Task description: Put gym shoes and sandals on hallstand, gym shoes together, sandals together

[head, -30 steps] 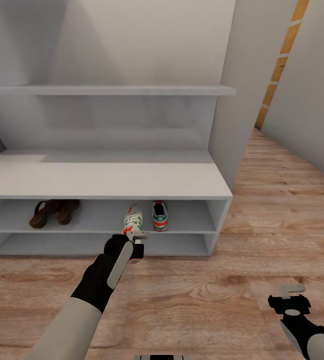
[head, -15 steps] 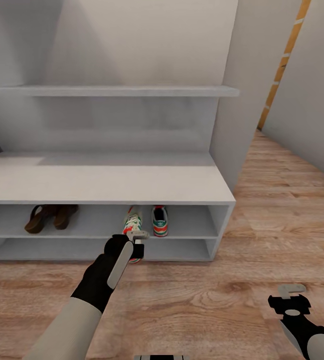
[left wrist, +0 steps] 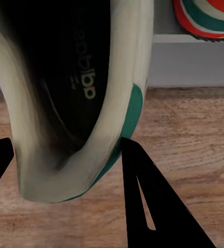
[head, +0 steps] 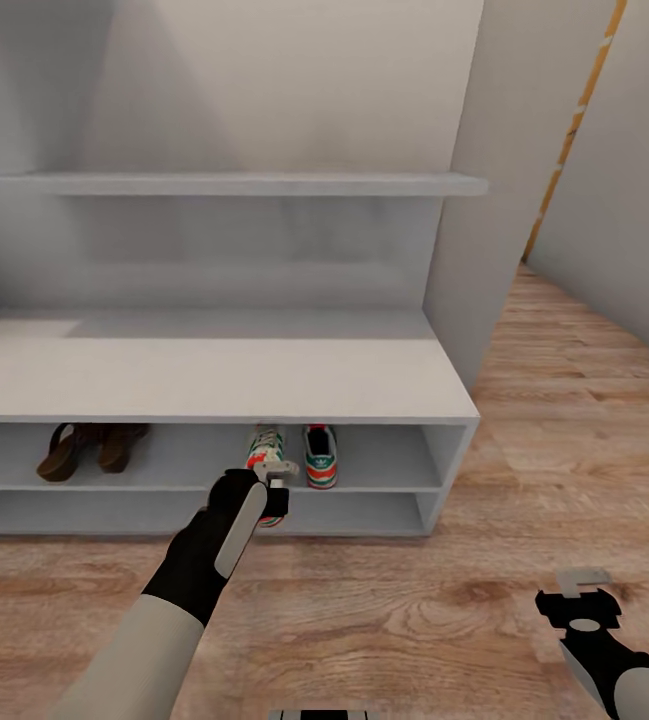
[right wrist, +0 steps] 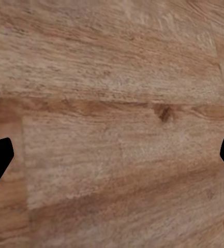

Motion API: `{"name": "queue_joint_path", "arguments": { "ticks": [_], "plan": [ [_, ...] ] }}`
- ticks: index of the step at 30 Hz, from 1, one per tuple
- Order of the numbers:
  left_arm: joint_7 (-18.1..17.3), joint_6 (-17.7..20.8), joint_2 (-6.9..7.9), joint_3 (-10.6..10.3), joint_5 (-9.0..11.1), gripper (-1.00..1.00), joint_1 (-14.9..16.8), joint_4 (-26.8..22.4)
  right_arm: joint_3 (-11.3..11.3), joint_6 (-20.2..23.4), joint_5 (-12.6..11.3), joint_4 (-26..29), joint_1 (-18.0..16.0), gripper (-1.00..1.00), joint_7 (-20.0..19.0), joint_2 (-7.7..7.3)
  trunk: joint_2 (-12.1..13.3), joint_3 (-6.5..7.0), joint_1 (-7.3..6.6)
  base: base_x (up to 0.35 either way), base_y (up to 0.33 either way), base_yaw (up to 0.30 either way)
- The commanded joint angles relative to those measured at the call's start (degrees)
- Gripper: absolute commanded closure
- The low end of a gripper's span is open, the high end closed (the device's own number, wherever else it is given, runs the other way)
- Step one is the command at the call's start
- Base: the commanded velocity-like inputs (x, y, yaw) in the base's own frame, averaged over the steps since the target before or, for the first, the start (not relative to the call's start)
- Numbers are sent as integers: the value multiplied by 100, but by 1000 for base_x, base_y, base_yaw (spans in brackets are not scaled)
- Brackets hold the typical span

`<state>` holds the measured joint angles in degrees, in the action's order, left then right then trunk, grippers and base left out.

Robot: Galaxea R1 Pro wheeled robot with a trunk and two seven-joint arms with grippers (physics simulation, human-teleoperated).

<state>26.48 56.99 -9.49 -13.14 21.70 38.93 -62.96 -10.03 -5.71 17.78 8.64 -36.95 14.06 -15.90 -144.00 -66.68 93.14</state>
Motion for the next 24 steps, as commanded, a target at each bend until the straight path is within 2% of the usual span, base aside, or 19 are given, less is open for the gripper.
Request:
{"name": "queue_joint_path", "arguments": {
  "ticks": [1, 24],
  "plan": [
    [-11, 5, 0, 0, -17, 100, 0, 0, 1, 0, 0, 0, 1, -100, 0, 2, 0, 0, 0, 143, 0, 0],
    [-11, 5, 0, 4, -8, 100, 0, 3, 1, 0, 3, -2, 1, -100, 0, 8, 0, 0, 0, 78, 0, 0]
  ]
}}
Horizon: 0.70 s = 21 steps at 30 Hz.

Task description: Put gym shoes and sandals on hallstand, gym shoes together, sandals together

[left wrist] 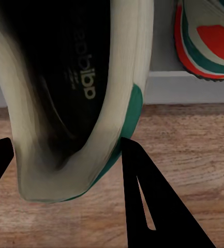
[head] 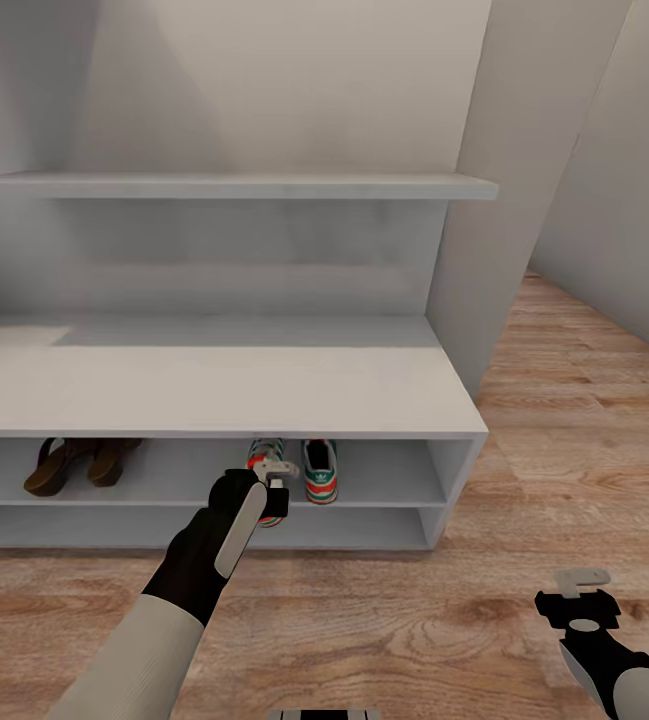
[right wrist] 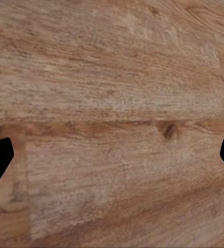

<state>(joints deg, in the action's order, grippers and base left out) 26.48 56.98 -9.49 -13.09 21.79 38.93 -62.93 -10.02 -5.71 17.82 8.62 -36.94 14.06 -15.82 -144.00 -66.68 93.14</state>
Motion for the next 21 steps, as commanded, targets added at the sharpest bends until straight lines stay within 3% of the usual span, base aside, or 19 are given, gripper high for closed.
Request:
{"name": "queue_joint_path", "arguments": {
  "ticks": [1, 21],
  "plan": [
    [-11, 6, 0, -1, -17, 100, 0, 0, 0, 0, -1, 0, 0, -100, 0, 0, 0, 0, 0, 33, 0, 0],
    [-11, 6, 0, -1, -17, 100, 0, 0, 0, 0, -1, 5, -2, -100, 0, 0, 0, 0, 0, 26, 0, 0]
  ]
}}
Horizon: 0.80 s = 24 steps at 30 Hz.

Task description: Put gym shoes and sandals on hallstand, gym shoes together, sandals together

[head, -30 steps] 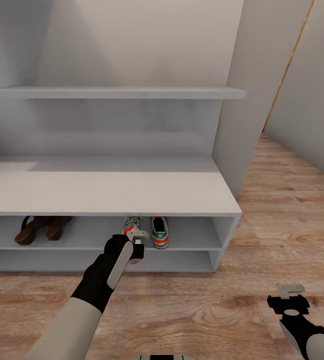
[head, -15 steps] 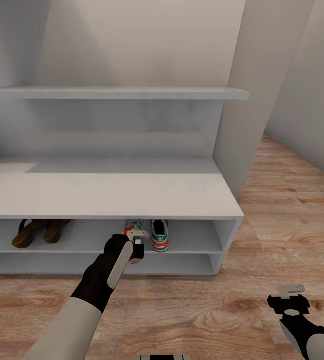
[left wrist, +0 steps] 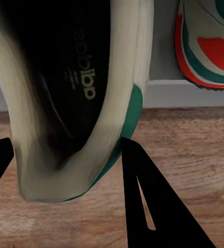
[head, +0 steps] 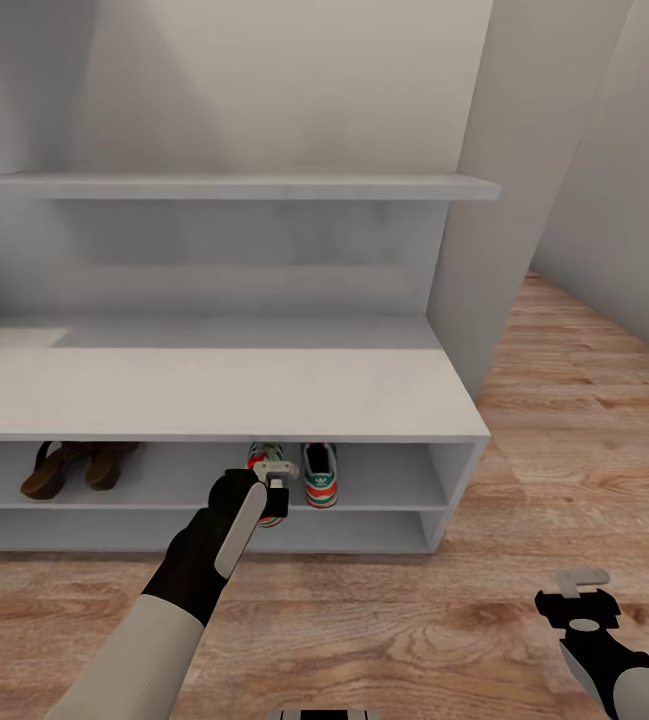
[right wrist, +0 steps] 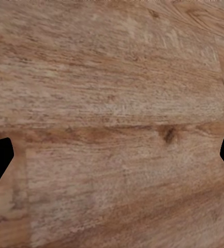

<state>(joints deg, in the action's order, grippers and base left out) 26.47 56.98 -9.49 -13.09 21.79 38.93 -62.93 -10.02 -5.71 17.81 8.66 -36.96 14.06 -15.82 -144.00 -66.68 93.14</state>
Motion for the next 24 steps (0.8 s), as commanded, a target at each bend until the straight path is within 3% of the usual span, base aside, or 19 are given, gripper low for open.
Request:
{"name": "queue_joint_path", "arguments": {
  "ticks": [1, 24],
  "plan": [
    [-11, 6, 0, -1, -17, 100, 0, 0, 0, 0, -1, 1, 1, -100, 0, 0, 0, 0, 0, 20, 0, 0],
    [-11, -2, 9, 14, -26, 100, 0, 151, 0, 0, 0, -4, 0, -100, 0, 0, 0, 0, 0, 3, 0, 0]
  ]
}}
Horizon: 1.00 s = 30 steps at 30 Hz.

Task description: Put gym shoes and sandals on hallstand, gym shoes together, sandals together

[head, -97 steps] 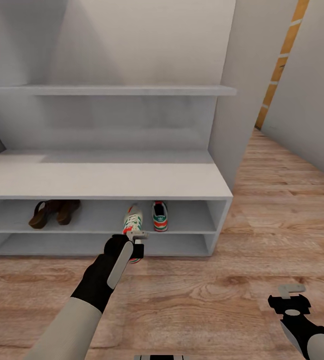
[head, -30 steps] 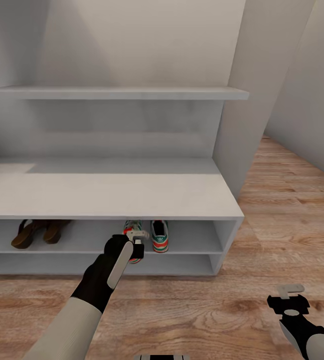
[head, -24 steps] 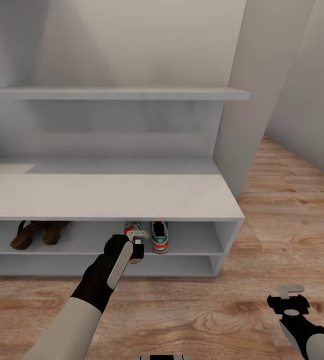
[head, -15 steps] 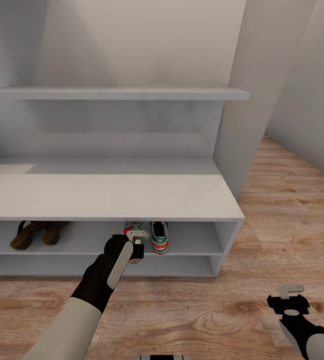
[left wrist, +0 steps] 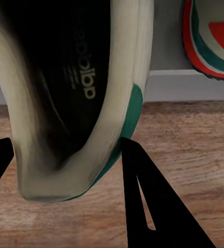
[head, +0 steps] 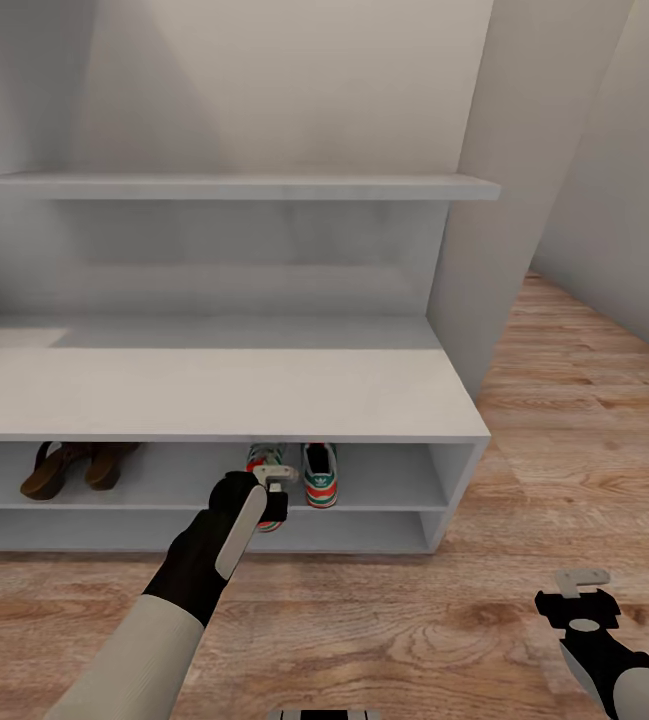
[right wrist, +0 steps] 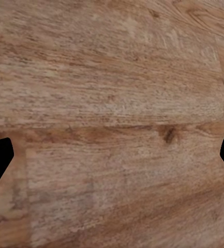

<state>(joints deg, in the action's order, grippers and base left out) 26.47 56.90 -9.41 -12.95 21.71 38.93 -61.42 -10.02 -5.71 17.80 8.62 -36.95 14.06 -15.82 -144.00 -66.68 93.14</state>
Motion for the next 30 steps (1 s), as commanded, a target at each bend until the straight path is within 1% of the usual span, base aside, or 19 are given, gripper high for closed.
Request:
{"name": "queue_joint_path", "arguments": {
  "ticks": [1, 14, 30],
  "plan": [
    [-11, 6, 0, -2, -18, 100, 0, 1, 0, 0, -1, 0, 1, -100, 0, 0, 0, 0, 0, 0, 0, 0],
    [-11, 6, 0, -6, -15, 100, 0, -2, 0, 0, -2, 3, 0, -100, 0, 0, 0, 0, 0, 43, 0, 0],
    [-11, -6, 0, 3, -18, 100, 0, 4, 0, 0, -4, -1, 0, -100, 0, 0, 0, 0, 0, 5, 0, 0]
  ]
}}
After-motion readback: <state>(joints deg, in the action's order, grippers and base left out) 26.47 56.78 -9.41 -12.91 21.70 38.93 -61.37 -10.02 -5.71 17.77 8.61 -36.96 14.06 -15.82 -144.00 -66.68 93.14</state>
